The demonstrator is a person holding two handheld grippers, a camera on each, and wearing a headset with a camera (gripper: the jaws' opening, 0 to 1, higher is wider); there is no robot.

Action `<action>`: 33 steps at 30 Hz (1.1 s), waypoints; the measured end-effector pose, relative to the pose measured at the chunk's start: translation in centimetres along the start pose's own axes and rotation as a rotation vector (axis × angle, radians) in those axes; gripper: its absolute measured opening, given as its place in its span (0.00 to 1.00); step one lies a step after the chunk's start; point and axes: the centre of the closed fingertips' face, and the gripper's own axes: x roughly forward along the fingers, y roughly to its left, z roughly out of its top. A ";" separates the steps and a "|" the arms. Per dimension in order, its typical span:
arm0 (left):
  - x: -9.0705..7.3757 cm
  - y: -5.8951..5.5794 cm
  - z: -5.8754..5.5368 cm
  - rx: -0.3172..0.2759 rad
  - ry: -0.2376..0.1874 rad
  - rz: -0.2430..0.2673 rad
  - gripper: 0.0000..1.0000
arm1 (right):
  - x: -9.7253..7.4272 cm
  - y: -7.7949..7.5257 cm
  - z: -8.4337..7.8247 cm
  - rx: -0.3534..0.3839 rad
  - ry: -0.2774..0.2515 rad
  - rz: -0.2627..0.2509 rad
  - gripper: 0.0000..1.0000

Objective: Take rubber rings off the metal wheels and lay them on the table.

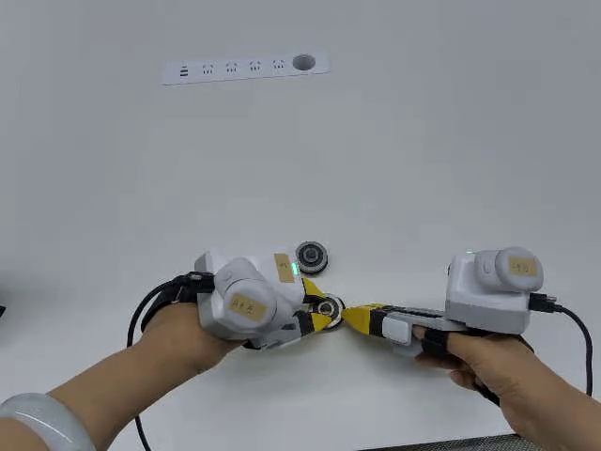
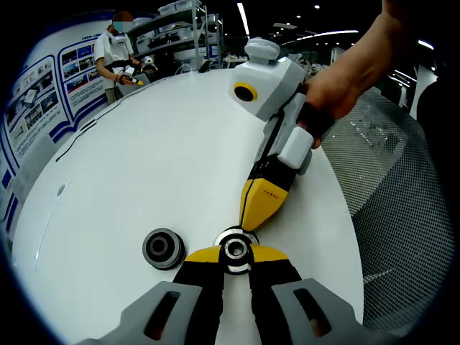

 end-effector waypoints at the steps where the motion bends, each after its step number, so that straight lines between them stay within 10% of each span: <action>1: 0.0 0.0 0.0 0.000 0.000 0.000 0.13 | 0.0 0.0 0.0 -0.001 0.000 -0.001 0.03; 33: 0.0 0.1 0.0 -0.001 0.014 -0.001 0.12 | 0.2 1.4 0.5 -0.088 0.011 0.010 0.01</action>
